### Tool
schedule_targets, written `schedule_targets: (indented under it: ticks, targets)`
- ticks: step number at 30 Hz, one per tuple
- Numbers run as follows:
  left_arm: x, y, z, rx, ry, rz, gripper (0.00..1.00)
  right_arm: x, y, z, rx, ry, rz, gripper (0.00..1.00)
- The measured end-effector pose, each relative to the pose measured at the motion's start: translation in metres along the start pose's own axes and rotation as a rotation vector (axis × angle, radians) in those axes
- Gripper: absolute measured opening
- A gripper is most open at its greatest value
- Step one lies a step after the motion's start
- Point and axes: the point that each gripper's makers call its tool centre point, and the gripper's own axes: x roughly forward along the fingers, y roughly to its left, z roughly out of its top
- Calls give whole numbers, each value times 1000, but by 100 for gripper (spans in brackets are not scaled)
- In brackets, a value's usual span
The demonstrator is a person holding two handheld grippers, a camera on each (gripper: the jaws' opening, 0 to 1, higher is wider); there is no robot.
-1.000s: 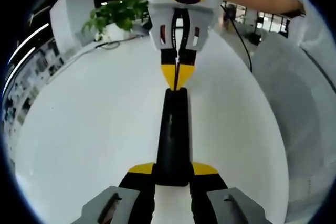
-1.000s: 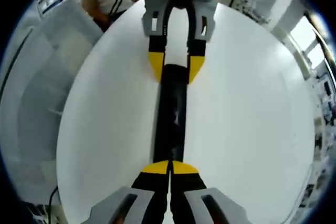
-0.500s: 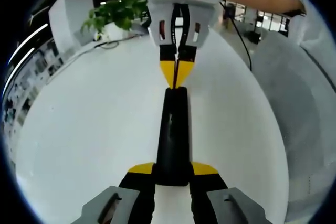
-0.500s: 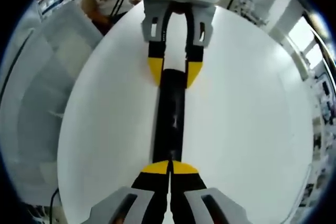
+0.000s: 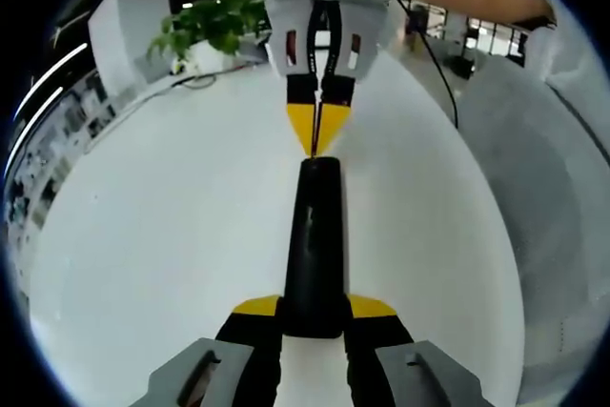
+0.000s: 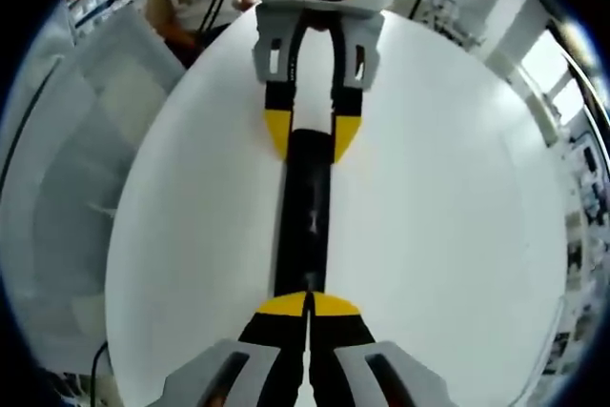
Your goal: Press the specified remote control buttons in sequence, fully releasing each button before pressing the next.
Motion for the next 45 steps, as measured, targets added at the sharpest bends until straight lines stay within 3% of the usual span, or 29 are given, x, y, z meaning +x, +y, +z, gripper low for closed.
schedule_targets:
  ticks: [45]
  targets:
    - [1,0,0,-2,-4,1,24,12,2,2,-11,4,23,0]
